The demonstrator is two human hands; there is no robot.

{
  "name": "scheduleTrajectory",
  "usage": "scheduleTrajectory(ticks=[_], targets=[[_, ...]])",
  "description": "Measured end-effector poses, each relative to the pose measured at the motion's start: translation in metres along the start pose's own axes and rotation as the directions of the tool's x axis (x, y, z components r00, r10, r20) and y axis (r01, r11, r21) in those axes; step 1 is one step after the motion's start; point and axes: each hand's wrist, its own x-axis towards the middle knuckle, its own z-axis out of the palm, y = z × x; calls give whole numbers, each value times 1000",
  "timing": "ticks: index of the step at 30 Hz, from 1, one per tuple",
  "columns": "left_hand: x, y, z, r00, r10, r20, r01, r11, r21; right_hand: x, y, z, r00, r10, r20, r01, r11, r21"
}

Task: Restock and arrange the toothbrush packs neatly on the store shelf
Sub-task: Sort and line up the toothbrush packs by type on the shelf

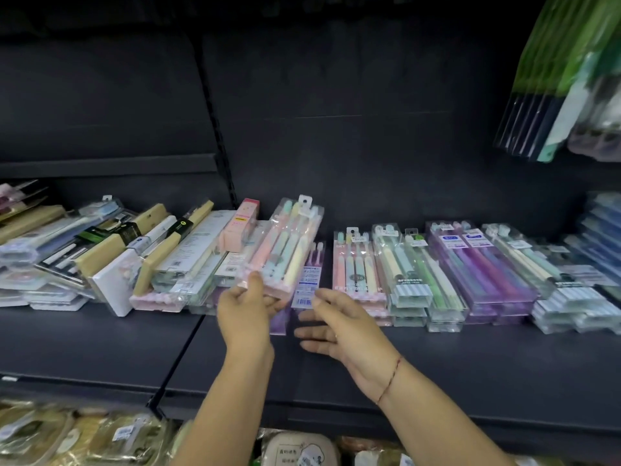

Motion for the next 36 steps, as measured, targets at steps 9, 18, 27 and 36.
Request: scheduleTrajectory(ticks=[9,18,27,36], targets=[[-47,-30,39,946,1,324,-62,982,178,-7,9,-22,938,-94,-332,138,984,110],[-31,-39,27,829,201,521,-513,646,565,1,8,-40,929,69,-364,-23,991,129],[-17,-34,-6,718,522,461,-590,103,801,-3,37,-21,896,-440,-63,291,687,-665],[-6,-22,-37,907,250,341,-414,366,834,34,50,6,910,-332,249,299,110,-948]])
